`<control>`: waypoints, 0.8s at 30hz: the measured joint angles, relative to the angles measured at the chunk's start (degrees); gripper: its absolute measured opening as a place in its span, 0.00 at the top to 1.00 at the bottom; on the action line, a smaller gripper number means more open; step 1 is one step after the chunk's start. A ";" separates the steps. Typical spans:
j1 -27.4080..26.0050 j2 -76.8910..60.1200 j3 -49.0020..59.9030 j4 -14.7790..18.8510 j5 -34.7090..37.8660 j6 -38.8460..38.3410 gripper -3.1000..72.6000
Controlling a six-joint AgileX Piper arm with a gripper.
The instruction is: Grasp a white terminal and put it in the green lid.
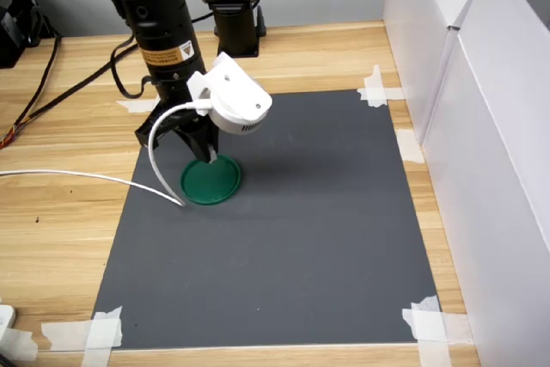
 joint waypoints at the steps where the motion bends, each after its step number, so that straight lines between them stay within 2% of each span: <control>1: 0.00 0.17 0.82 -0.27 -0.41 -0.05 0.84; 10: 0.00 0.85 6.35 -1.26 -8.33 -0.44 0.84; 17: 0.00 0.85 6.75 -1.84 -10.42 -0.44 0.83; 20: 0.00 0.85 6.77 -2.70 -11.61 -0.95 0.77; 24: 0.00 0.85 6.77 -2.82 -13.13 -1.55 0.57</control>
